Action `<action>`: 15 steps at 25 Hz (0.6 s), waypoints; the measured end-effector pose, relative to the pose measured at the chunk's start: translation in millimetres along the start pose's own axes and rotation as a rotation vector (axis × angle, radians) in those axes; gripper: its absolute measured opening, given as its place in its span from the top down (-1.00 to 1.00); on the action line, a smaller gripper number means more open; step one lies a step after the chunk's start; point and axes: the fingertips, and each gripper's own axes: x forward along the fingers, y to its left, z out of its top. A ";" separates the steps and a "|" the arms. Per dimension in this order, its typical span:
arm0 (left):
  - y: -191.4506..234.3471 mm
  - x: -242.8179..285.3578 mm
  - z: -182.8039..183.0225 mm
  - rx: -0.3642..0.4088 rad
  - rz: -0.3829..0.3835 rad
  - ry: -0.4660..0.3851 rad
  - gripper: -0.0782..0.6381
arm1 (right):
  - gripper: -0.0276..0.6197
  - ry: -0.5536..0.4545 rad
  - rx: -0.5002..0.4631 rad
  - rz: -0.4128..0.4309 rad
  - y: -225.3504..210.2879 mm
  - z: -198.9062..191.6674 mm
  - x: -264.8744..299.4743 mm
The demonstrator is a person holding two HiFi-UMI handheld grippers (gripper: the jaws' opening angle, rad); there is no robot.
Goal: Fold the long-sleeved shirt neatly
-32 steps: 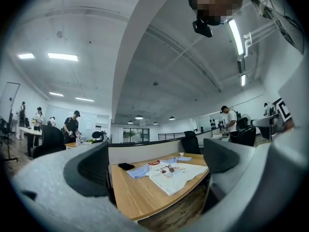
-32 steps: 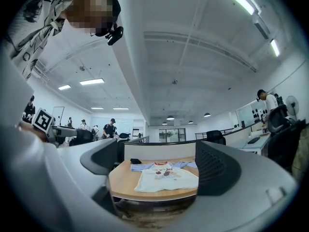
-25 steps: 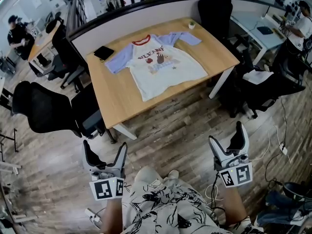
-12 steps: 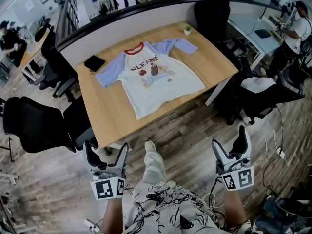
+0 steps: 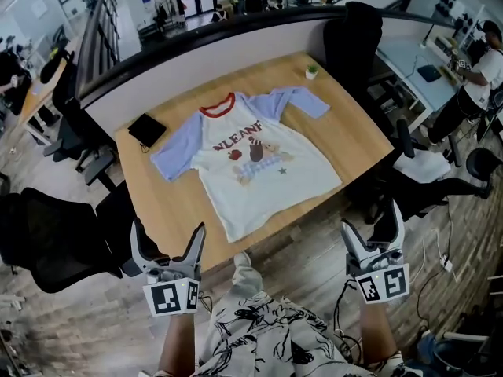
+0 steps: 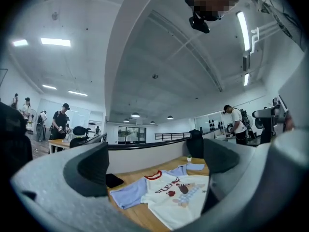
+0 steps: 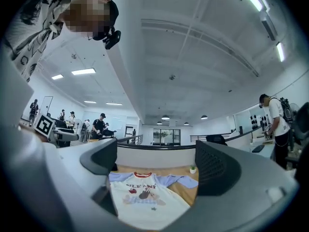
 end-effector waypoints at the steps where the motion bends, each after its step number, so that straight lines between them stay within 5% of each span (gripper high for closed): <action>1: 7.9 13.9 0.4 0.000 0.002 -0.001 -0.90 | -0.63 -0.002 -0.002 0.006 -0.3 0.8 19.1; 15: 80.7 123.9 -40.8 -0.028 0.059 0.095 -0.90 | -0.63 0.052 0.025 0.118 9.0 -40.0 190.7</action>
